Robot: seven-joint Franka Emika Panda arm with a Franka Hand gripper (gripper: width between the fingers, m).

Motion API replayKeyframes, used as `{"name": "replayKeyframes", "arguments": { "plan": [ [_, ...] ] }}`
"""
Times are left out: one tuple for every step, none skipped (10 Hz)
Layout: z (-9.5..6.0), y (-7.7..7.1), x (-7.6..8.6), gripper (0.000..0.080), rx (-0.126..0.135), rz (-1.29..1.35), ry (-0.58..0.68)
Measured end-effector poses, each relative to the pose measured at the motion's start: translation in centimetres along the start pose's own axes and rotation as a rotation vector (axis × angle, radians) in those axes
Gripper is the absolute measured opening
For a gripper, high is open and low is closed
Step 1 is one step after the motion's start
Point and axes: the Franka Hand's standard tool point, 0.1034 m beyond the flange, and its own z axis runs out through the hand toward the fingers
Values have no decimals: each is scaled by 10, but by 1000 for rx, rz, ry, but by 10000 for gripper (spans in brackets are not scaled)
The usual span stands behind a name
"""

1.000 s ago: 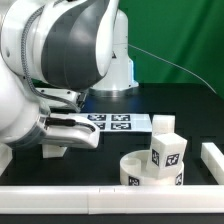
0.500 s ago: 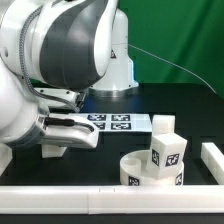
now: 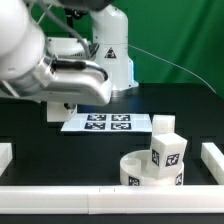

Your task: Assemble stool

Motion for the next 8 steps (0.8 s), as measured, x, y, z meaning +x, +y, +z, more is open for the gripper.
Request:
{"name": "replayKeyframes", "arguments": {
  "plan": [
    [4, 2, 5, 320, -1, 3, 10],
    [-2, 2, 15, 320, -6, 1, 93],
    [-9, -1, 19, 320, -5, -4, 188],
    [-13, -5, 16, 320, 6, -5, 241],
    [-41, -22, 11, 320, 35, -28, 332],
    [-72, -37, 8, 320, 64, -50, 484],
    [-87, -54, 2, 320, 87, -31, 656],
    [-79, -68, -2, 320, 108, 6, 777]
  ]
}}
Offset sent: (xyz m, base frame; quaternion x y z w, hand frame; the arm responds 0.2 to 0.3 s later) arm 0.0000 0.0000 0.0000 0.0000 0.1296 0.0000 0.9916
